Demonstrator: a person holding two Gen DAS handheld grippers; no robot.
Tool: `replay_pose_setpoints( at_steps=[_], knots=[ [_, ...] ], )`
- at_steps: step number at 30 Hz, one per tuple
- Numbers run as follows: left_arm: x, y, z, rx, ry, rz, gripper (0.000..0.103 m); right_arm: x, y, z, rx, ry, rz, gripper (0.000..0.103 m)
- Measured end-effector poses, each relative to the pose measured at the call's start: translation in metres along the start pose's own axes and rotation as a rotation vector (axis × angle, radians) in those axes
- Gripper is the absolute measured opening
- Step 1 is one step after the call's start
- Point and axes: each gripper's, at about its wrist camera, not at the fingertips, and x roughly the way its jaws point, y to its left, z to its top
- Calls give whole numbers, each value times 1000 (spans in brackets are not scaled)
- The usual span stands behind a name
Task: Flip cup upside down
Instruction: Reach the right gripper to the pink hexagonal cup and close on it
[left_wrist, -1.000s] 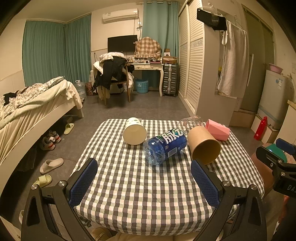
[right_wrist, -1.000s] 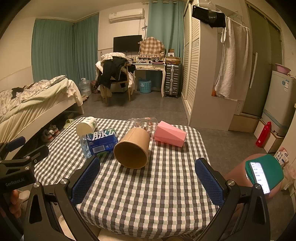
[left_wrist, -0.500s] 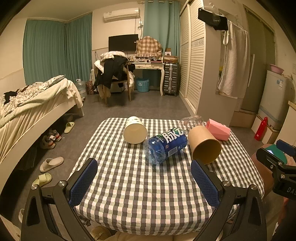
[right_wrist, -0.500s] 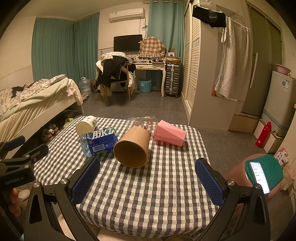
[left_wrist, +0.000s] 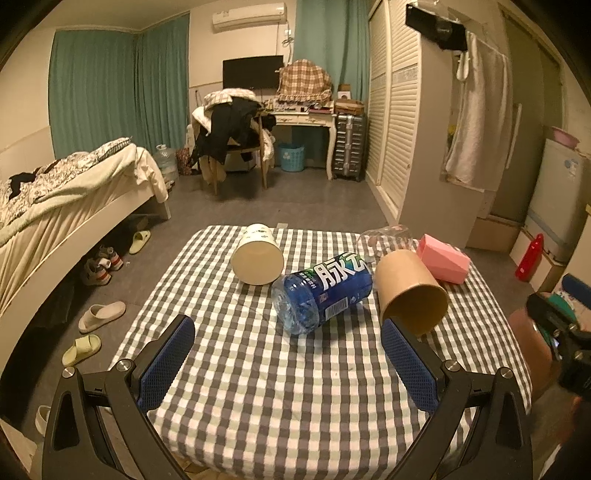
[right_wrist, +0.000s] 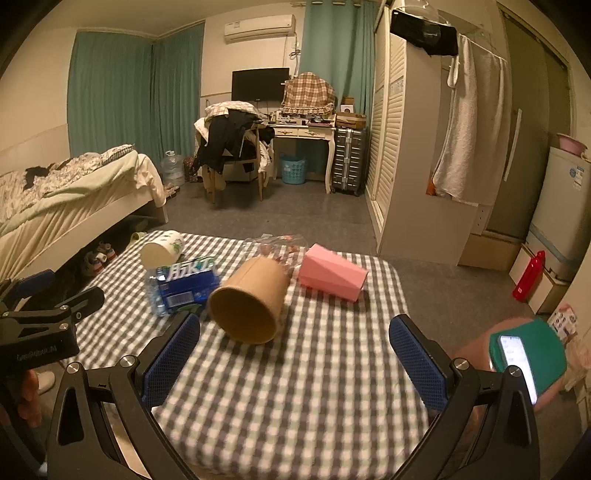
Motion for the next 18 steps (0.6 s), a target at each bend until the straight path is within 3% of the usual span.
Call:
replay_pose_setpoints(
  at_steps=[6, 10, 15, 18],
  knots=[
    [32, -18, 12, -15, 19, 32, 103, 45, -50, 20, -47, 37, 28, 103],
    [56, -29, 19, -15, 36, 50, 103, 99, -77, 35, -155, 111, 37, 103],
    [77, -34, 22, -7, 55, 75, 103, 165, -84, 47, -296, 186, 91, 103],
    [89, -32, 20, -11, 80, 79, 103, 203, -76, 53, -362, 222, 169, 103]
  ],
)
